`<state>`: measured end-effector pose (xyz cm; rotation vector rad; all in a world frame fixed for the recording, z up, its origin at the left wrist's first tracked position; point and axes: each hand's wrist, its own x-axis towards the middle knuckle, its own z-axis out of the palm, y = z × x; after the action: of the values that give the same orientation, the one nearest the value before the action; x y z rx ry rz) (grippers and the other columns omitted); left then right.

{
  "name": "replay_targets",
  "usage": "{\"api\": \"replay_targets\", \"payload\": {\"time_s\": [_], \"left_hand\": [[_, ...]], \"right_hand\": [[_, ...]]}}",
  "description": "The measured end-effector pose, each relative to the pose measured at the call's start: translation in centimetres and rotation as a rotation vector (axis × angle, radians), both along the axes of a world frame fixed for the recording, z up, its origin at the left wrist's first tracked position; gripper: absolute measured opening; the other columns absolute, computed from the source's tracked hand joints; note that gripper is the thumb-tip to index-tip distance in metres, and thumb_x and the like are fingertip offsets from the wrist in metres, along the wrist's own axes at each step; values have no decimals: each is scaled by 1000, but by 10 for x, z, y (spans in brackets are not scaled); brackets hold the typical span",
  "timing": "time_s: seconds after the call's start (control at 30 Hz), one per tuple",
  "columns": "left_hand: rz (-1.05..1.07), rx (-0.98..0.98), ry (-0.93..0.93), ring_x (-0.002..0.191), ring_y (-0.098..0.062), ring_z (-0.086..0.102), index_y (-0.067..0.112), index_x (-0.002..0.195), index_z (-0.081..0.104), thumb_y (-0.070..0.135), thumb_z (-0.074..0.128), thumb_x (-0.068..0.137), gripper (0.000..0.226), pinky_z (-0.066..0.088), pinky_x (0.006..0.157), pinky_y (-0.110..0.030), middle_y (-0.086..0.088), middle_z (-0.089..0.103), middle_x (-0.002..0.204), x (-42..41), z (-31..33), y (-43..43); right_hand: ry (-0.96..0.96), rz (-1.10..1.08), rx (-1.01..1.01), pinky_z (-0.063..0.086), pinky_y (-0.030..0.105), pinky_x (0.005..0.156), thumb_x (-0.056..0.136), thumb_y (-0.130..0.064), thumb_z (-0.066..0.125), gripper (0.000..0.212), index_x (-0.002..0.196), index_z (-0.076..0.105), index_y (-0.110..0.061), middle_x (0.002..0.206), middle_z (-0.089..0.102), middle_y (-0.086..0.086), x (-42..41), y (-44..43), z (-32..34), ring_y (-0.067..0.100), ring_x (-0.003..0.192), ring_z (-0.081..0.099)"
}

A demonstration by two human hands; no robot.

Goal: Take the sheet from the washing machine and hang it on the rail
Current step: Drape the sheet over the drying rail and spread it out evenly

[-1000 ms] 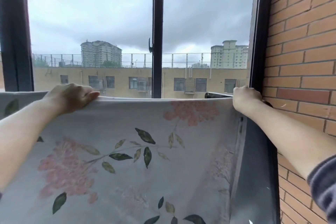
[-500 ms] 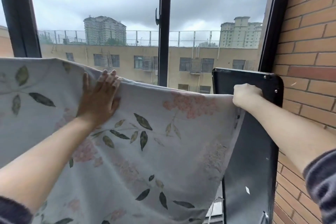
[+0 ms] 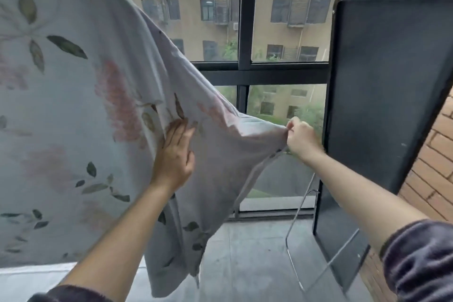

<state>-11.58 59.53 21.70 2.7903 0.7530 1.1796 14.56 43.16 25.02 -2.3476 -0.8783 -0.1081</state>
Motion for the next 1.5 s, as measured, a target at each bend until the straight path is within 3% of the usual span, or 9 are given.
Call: {"api": "replay_targets", "payload": {"time_s": [0.13, 0.3, 0.47, 0.57, 0.77, 1.03, 1.23, 1.4, 1.5], "left_hand": [[10, -138, -22, 131, -27, 37, 5, 131, 48, 5, 53, 81, 50, 32, 107, -38, -15, 44, 140, -17, -35, -11], [21, -342, -29, 135, -20, 34, 10, 134, 46, 9, 46, 86, 48, 32, 109, -33, -5, 37, 147, -40, -78, -21], [117, -517, -96, 124, -17, 45, 13, 126, 53, 2, 50, 86, 42, 40, 102, -30, -1, 50, 135, -76, -114, -29], [229, -644, -120, 119, -19, 49, 15, 120, 58, 2, 53, 85, 37, 39, 98, -24, -2, 54, 129, -104, -137, -26], [338, -796, -134, 106, -17, 55, 19, 106, 61, -1, 53, 84, 31, 40, 87, -22, 1, 59, 116, -180, -180, -7], [346, -967, -130, 86, -13, 58, 37, 85, 57, -6, 53, 80, 43, 45, 84, -28, 13, 62, 96, -312, -227, 50], [415, -1090, -237, 81, 11, 58, 37, 76, 59, -13, 55, 77, 50, 41, 67, -4, 24, 66, 78, -369, -253, 100], [531, -1395, -365, 78, -14, 62, 27, 76, 67, -4, 54, 83, 34, 50, 77, -34, 6, 68, 79, -392, -274, 131], [584, -1558, -508, 85, -20, 63, 17, 79, 68, -5, 52, 86, 28, 51, 70, -34, -4, 69, 83, -407, -298, 145]], "right_hand": [[176, 137, 80, 39, 29, 84, 91, -11, 48, 30, 120, 52, -10, 120, 52, 16, -41, 18, -46, 30, 104, 54], [338, 346, -2, 33, 21, 77, 92, -11, 49, 33, 125, 51, -13, 128, 50, 7, -106, 34, -104, 16, 91, 51], [503, 463, -27, 39, 22, 74, 91, -12, 49, 33, 123, 54, -13, 125, 54, 2, -163, 55, -142, 5, 74, 57], [604, 467, -10, 49, 27, 75, 92, -14, 49, 29, 120, 55, -14, 119, 59, 0, -193, 66, -158, 14, 86, 61], [704, 407, -71, 52, 45, 86, 88, -9, 47, 27, 111, 60, -16, 103, 60, -4, -263, 92, -195, 22, 98, 61], [1038, 211, -69, 51, 35, 60, 91, -8, 52, 15, 86, 57, -22, 87, 62, 11, -392, 143, -232, 25, 73, 61], [1436, -16, 31, 53, 30, 63, 94, -7, 46, 14, 101, 57, -13, 98, 65, 6, -451, 180, -269, 21, 82, 65], [1687, -135, 150, 52, 36, 68, 95, -13, 48, 10, 96, 58, -10, 101, 67, 12, -471, 214, -307, 28, 89, 65], [1793, -192, 168, 51, 38, 70, 95, -12, 50, 9, 95, 58, -9, 99, 67, 14, -481, 242, -336, 29, 89, 64]]}}
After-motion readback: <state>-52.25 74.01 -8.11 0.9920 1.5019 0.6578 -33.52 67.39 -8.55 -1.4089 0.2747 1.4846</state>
